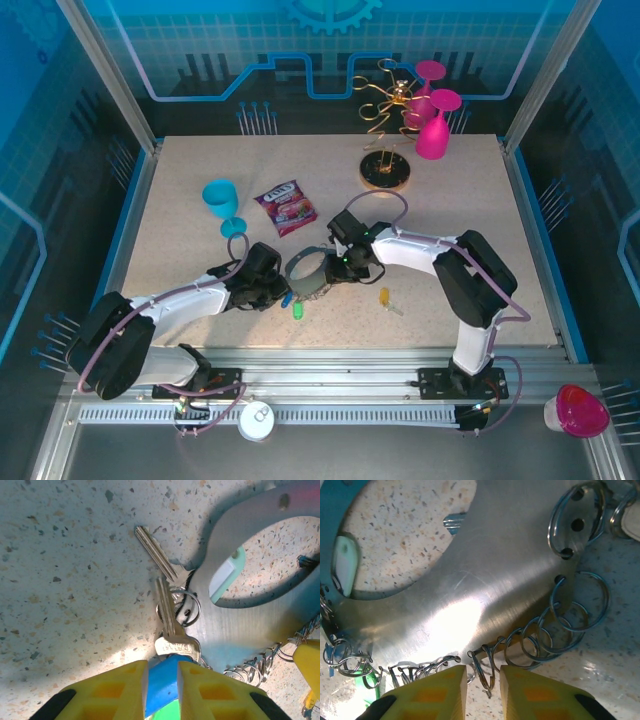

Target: Put the keys on the keyring

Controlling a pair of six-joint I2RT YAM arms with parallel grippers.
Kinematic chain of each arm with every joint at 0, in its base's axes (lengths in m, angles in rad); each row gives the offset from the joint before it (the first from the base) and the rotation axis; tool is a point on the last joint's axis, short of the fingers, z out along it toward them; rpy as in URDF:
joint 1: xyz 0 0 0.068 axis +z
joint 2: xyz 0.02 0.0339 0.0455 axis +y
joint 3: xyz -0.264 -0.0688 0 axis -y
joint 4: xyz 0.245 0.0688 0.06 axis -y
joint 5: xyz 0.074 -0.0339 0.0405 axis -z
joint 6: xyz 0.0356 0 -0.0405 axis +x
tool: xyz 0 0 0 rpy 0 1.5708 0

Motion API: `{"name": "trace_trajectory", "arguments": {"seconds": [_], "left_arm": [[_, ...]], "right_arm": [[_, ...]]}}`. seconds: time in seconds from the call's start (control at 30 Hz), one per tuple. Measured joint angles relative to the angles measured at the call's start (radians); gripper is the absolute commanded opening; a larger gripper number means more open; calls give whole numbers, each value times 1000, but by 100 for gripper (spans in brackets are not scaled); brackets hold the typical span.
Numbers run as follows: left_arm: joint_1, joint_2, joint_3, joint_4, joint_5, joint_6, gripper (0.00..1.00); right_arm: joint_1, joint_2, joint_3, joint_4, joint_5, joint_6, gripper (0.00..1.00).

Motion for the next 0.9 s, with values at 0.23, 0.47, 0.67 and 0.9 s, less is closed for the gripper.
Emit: {"name": "trace_trajectory", "arguments": {"seconds": [0.23,0.47,0.67,0.9], "left_arm": [[0,-18,0,-19,-12,1,23],[-32,-78,50,-96,-72,42,25],[-117,-72,135,-108,-109,131,28],[-146,-48,135,-100,-126,132,27]], "right_arm": [[5,0,0,-2,-5,-3,4],[15,-17,-15,-6,-6,-11,0],[56,-72,-76,-16,-7,-14,0],[60,-97,-109,-18,-2,-15,5]]}}
